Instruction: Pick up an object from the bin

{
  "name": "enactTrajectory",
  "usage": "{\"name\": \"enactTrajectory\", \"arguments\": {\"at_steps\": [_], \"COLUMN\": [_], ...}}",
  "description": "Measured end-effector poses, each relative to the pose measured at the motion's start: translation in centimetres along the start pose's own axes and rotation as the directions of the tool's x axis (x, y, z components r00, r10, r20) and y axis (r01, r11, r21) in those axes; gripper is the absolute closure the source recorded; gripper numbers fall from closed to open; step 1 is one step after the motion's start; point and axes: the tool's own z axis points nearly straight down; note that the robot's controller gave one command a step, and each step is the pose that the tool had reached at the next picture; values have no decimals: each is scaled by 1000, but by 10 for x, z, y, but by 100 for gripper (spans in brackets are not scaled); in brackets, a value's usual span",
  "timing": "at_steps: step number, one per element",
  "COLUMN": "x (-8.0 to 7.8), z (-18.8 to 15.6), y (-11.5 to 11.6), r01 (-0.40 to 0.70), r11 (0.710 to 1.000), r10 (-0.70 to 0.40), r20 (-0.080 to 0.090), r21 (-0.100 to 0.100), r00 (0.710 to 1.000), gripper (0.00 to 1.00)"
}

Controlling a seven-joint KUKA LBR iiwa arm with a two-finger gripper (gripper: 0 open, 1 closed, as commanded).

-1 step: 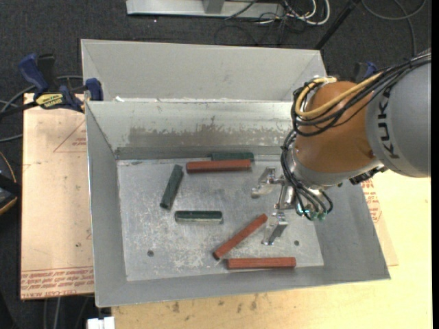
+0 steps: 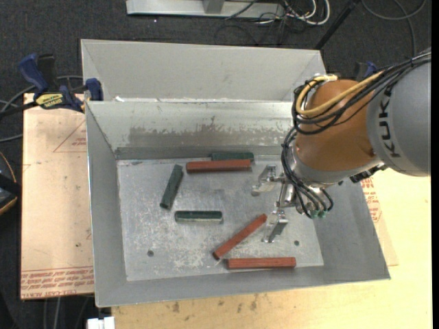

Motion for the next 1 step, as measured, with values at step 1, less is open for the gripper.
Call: {"name": "enactTrajectory", "arguments": {"at_steps": [1], "x": [-4], "z": [27], "y": [4], "r01": [99], "r11": [995], "r10": [-99], "r20": [8], "r21": [1], "r00": [995], "gripper": [0]}}
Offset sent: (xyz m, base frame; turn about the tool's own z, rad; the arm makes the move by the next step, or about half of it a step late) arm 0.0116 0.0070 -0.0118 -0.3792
